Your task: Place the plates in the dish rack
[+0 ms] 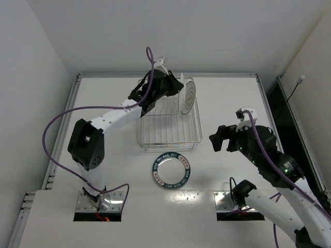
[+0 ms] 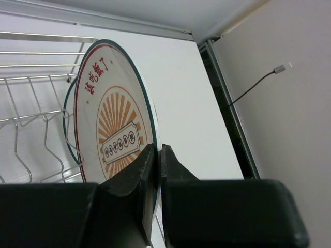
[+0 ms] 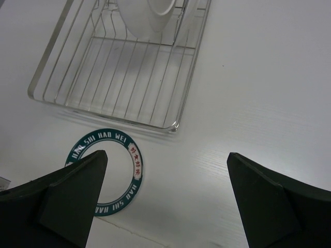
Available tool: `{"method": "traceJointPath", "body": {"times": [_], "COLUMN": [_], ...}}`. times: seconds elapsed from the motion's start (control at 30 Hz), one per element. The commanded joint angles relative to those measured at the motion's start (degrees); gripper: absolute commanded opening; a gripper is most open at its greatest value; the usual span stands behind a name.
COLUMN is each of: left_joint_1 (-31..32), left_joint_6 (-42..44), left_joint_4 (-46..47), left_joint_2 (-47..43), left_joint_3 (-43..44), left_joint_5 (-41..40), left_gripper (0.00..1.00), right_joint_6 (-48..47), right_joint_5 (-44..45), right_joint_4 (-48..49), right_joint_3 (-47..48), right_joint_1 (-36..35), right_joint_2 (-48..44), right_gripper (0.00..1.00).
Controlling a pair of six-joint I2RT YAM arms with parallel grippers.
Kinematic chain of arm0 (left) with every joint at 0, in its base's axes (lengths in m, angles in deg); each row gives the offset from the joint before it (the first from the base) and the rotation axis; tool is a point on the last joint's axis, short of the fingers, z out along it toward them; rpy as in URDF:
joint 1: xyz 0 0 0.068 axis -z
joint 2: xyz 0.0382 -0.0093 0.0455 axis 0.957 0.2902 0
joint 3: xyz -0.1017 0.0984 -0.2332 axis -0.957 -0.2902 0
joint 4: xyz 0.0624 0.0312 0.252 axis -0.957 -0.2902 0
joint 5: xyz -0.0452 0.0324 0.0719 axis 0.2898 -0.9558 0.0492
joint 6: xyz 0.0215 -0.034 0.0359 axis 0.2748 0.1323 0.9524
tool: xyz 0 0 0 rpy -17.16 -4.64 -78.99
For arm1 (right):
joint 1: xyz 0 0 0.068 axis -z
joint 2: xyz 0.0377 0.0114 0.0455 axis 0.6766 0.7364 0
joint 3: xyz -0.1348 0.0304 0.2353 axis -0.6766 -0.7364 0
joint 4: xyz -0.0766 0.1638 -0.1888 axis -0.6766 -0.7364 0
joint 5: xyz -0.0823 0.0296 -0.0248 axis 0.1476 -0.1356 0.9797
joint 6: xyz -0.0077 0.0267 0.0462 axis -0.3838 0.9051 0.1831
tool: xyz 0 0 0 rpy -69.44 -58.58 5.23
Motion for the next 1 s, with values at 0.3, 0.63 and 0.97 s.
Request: {"method": "traceJointPath", "body": {"times": [0.3,0.63,0.97], "left_joint_1": [0.90,4.67,7.32], "left_joint_6": [-1.50,7.27,22.21], "left_joint_4": [-8.12,-23.27,-28.02], "left_joint_2": [7.45,9.66,-12.40], "left_joint_3": [7.86,26.77,7.65], "left_joint_5": [-3.19,-3.11,-17.43], "left_gripper": [0.00,1.00,1.00], "right_joint_6": [0.62,13.32,62.83], "right_joint_5": [-3.19,-6.59,-30.27], "right_joint_4": [1.28,0.66,34.85], "right_joint_3": [-0.22,-5.65,-53.20], "right_joint_1": [0.16,0.16,0.16], "right_joint_2": [0.93,0.95,-14.07], "right_gripper": [0.99,0.99,0.99]}}
